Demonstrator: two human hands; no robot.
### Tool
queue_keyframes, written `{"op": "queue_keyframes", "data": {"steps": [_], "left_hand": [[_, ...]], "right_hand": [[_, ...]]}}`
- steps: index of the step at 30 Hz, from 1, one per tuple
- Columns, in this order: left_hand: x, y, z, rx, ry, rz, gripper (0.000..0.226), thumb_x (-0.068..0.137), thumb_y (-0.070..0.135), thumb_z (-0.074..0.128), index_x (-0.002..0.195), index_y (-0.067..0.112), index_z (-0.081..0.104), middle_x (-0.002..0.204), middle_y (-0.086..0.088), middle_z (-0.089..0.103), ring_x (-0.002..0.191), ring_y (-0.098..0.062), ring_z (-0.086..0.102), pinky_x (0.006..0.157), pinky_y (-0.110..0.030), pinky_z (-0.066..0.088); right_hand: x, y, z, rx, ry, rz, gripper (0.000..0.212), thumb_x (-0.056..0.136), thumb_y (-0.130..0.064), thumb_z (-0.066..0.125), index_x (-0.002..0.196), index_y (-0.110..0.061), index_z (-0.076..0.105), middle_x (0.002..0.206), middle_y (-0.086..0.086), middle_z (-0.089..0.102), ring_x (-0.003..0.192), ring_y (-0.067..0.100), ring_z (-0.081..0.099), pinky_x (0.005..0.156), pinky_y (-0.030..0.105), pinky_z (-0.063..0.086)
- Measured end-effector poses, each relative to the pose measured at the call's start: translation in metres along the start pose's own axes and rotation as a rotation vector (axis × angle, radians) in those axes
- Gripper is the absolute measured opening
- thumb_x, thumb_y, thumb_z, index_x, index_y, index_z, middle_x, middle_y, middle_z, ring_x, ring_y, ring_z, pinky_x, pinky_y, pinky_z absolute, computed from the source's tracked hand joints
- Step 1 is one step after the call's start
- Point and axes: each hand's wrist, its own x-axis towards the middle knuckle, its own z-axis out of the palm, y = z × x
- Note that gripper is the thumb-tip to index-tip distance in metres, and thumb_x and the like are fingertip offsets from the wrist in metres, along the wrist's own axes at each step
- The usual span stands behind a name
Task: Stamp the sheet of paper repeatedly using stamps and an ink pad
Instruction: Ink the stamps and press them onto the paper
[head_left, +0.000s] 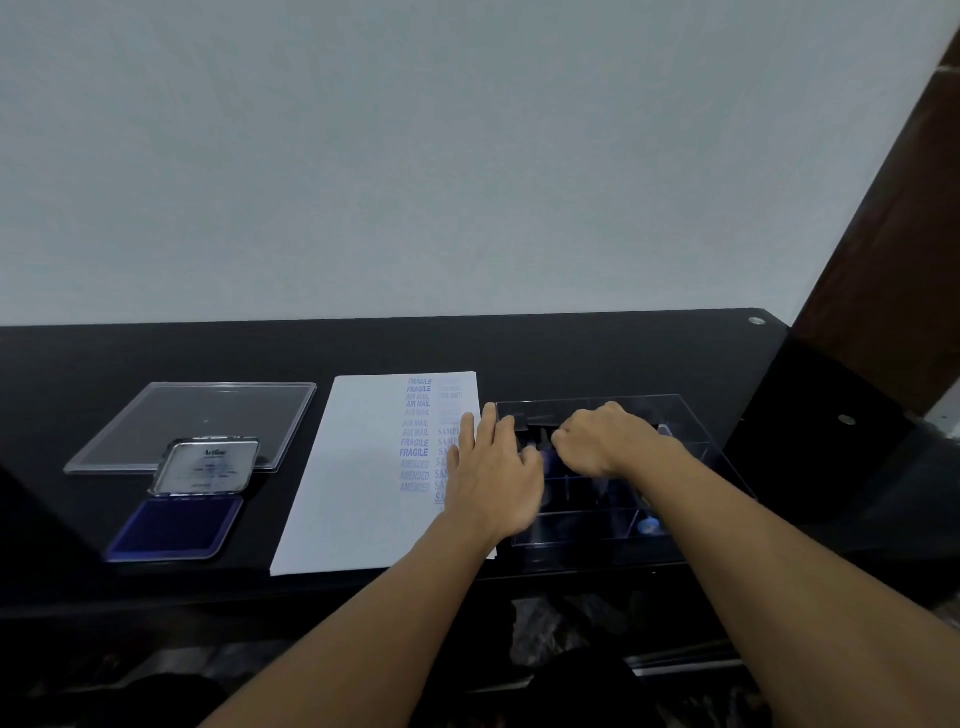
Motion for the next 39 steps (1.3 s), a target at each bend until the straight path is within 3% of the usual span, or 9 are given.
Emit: {"op": "queue_keyframes", "data": {"steps": [6,11,15,19,24,28,33,37,39], "left_hand": [[0.0,0.0,0.0,-0.019,-0.008,-0.005,0.055,0.101,0.035,0.028,0.153,0.017,0.024,0.166,0.001,0.002,0.152,-0.025,-0.006,0.122,-0.05,0.009],[0.0,-0.006,0.0,-0.148,-0.062,0.002,0.06,0.099,0.038,0.026,0.156,0.02,0.021,0.166,0.003,0.004,0.152,-0.019,-0.008,0.123,-0.047,0.003],[-0.018,-0.013,-0.017,-0.271,-0.002,0.025,0.049,0.102,0.033,0.032,0.15,0.023,0.033,0.159,0.004,0.026,0.15,-0.019,0.008,0.124,-0.045,0.009],[-0.027,-0.043,-0.045,-0.222,0.049,-0.028,0.055,0.104,0.033,0.035,0.155,0.019,0.022,0.165,0.004,0.015,0.152,-0.017,0.001,0.122,-0.038,0.008],[-0.042,-0.094,-0.086,-0.202,0.156,-0.085,0.057,0.101,0.027,0.046,0.152,0.012,0.028,0.161,-0.002,0.025,0.151,-0.022,0.01,0.121,-0.037,0.013],[-0.058,-0.141,-0.122,-0.156,0.237,-0.153,0.039,0.09,0.027,0.051,0.127,0.015,0.053,0.126,-0.001,0.055,0.126,-0.028,0.045,0.102,-0.042,0.039],[-0.083,-0.188,-0.164,-0.123,0.31,-0.231,0.017,0.088,0.021,0.053,0.094,0.008,0.063,0.091,0.001,0.062,0.092,-0.025,0.059,0.086,-0.048,0.052],[-0.104,-0.226,-0.185,-0.067,0.347,-0.288,0.03,0.091,0.019,0.056,0.118,0.009,0.062,0.118,-0.001,0.06,0.119,-0.022,0.051,0.101,-0.036,0.042],[-0.113,-0.246,-0.193,-0.11,0.379,-0.327,0.031,0.088,0.023,0.057,0.117,0.014,0.063,0.117,0.001,0.061,0.116,-0.022,0.054,0.098,-0.037,0.046]], "right_hand": [[-0.002,0.003,-0.008,0.061,0.048,-0.05,0.031,0.092,-0.039,0.033,0.09,-0.02,0.057,0.112,0.012,0.063,0.099,0.028,0.048,0.09,0.046,0.048],[-0.016,0.006,-0.026,0.16,0.197,-0.104,0.01,0.097,-0.028,0.045,0.097,-0.021,0.053,0.096,0.0,0.06,0.093,0.021,0.053,0.075,0.038,0.046],[-0.025,0.002,-0.028,0.194,0.252,-0.12,0.008,0.103,-0.021,0.04,0.098,-0.016,0.044,0.087,0.006,0.061,0.076,0.022,0.055,0.068,0.043,0.048],[-0.033,-0.014,-0.028,0.259,0.274,-0.115,0.008,0.1,-0.018,0.046,0.1,-0.011,0.041,0.083,0.009,0.06,0.067,0.022,0.052,0.059,0.039,0.044],[-0.037,-0.05,-0.029,0.266,0.312,-0.178,0.007,0.099,-0.017,0.047,0.096,-0.012,0.042,0.081,0.011,0.062,0.063,0.023,0.051,0.055,0.04,0.044],[-0.041,-0.094,-0.028,0.297,0.312,-0.258,0.007,0.095,-0.018,0.05,0.091,-0.014,0.046,0.08,0.01,0.063,0.062,0.021,0.049,0.055,0.039,0.043],[-0.046,-0.16,-0.016,0.325,0.282,-0.394,0.009,0.091,-0.019,0.059,0.086,-0.014,0.052,0.078,0.001,0.06,0.065,0.016,0.05,0.059,0.033,0.047],[-0.047,-0.21,0.0,0.331,0.243,-0.489,0.012,0.086,-0.021,0.062,0.08,-0.015,0.054,0.076,-0.001,0.06,0.069,0.018,0.056,0.062,0.034,0.049],[-0.047,-0.232,0.008,0.343,0.206,-0.543,0.011,0.083,-0.02,0.064,0.078,-0.014,0.056,0.074,0.0,0.06,0.071,0.021,0.059,0.063,0.037,0.051]]}}
